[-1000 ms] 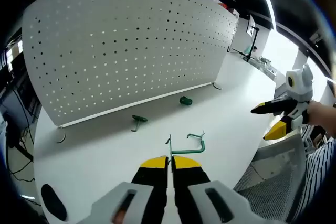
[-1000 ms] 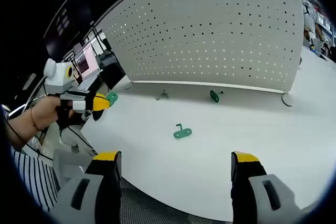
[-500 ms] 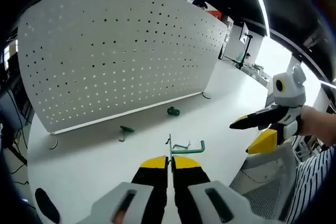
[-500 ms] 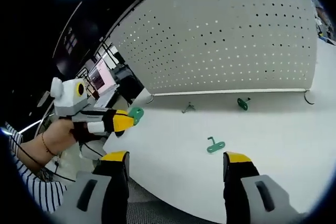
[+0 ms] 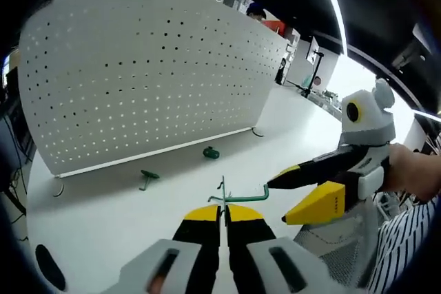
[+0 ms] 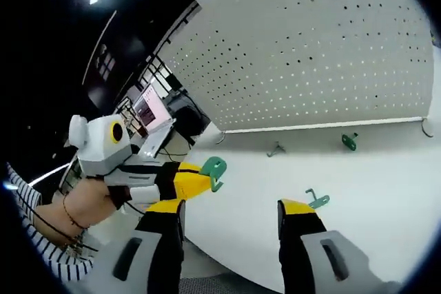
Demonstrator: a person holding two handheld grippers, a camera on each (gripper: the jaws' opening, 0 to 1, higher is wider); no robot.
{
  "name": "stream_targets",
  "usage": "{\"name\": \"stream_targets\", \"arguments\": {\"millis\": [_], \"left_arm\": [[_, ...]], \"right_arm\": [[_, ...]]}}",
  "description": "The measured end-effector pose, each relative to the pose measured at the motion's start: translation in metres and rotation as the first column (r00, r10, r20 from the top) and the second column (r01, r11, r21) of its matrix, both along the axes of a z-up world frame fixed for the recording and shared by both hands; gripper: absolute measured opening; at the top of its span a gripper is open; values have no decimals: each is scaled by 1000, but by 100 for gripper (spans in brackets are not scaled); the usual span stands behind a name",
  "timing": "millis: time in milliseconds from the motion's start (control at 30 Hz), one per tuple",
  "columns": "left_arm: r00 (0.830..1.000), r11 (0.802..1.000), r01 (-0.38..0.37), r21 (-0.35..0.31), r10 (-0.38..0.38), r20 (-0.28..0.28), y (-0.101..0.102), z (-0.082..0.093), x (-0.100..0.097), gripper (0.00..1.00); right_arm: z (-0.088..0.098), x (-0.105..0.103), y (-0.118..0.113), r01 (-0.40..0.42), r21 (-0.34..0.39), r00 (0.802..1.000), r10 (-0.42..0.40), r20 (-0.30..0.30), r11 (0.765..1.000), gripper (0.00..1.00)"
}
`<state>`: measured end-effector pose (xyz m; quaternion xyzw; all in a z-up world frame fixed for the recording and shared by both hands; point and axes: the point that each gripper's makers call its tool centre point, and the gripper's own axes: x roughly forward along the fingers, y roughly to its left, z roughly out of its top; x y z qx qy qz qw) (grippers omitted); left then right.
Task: Insert the hook assembly into the mounting plate slot until the hook locks in place.
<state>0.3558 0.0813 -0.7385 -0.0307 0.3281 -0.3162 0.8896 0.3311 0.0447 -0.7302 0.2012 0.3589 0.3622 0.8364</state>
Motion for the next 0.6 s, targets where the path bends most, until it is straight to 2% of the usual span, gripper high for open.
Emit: {"name": "stream_targets", "arguments": {"millis": [67,233,300,333,367,500,600], "left_arm": [[1000,1000,2,-3,-2,1,-1,1,-1,2],[1000,1000,7,-13,-7,3,-5,4,-2,2],[1000,1000,7,-15,-7,6,-7,5,-1,2],[1000,1000,12,-16,-12,9,-8,6,-1,2],[1000,1000,14,-15,-14,9,-8,6,-1,2],[1000,1000,17,-20,-17,16,-8,9,1,2],[1000,999,15,-46,-14,18,-10,13,2,2]], "right_arm": [[4,1,4,17,57,1000,-16,-24,998,43],[8,7,8,56,119,998,-50,-49,991,37],[6,9,8,54,92,998,-50,-40,994,34],[7,11,7,53,80,999,-52,-13,995,32],[8,11,8,55,87,998,-54,-17,995,31],[13,14,9,85,162,996,-76,-56,983,25],[19,18,11,123,239,990,-104,-93,963,24]]}}
